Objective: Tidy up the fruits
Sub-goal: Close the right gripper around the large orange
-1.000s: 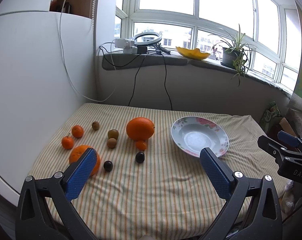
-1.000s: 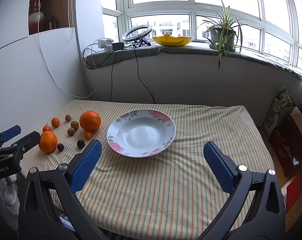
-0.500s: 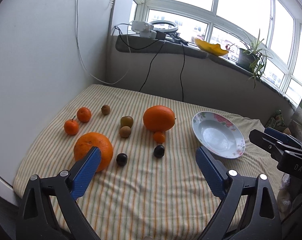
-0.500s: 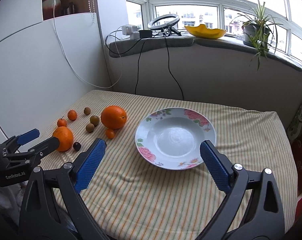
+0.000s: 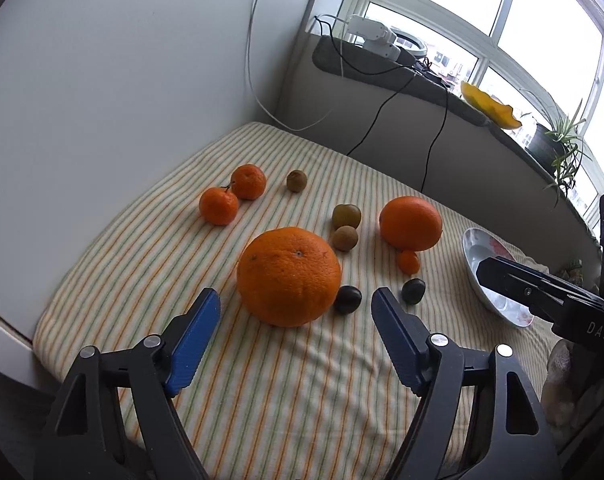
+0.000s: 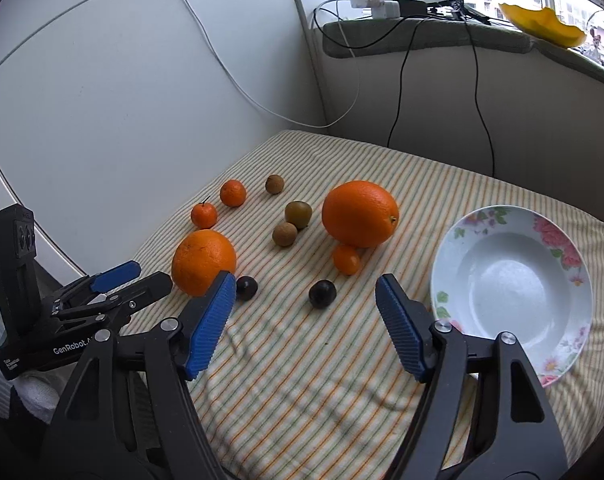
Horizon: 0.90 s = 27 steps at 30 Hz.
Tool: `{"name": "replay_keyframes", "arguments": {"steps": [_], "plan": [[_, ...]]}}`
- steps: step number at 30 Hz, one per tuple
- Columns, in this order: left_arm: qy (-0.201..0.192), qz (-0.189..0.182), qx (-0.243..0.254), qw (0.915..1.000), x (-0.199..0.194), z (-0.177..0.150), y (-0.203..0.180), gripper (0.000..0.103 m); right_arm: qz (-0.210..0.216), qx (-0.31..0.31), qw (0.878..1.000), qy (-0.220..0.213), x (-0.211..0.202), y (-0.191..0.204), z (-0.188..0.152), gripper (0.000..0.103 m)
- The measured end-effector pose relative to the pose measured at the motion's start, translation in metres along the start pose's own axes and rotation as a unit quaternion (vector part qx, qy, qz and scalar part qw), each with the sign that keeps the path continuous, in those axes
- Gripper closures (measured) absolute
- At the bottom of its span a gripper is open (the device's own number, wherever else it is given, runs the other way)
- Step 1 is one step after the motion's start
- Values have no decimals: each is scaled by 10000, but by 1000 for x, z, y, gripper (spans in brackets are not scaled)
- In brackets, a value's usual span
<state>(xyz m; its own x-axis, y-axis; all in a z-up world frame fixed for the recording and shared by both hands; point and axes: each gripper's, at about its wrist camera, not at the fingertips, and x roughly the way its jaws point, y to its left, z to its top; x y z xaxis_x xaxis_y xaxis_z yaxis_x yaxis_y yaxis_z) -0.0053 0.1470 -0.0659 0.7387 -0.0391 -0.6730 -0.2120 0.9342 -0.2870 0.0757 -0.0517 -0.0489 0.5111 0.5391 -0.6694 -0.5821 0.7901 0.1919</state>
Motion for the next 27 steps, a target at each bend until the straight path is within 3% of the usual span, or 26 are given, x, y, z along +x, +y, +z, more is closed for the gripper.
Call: {"name": "replay_keyframes", "arguments": {"steps": [7, 17, 27], "plan": [[253, -248, -190, 9992, 16, 0, 13, 41, 597, -36, 9973, 428, 42, 13, 12, 42], [469, -470, -222, 9975, 33, -1, 16, 44, 1258, -118, 9880, 883, 92, 44, 21, 42], [481, -499, -221, 9973, 42, 0, 19, 44, 1459, -106, 9819, 1201, 126, 57, 26, 42]]}}
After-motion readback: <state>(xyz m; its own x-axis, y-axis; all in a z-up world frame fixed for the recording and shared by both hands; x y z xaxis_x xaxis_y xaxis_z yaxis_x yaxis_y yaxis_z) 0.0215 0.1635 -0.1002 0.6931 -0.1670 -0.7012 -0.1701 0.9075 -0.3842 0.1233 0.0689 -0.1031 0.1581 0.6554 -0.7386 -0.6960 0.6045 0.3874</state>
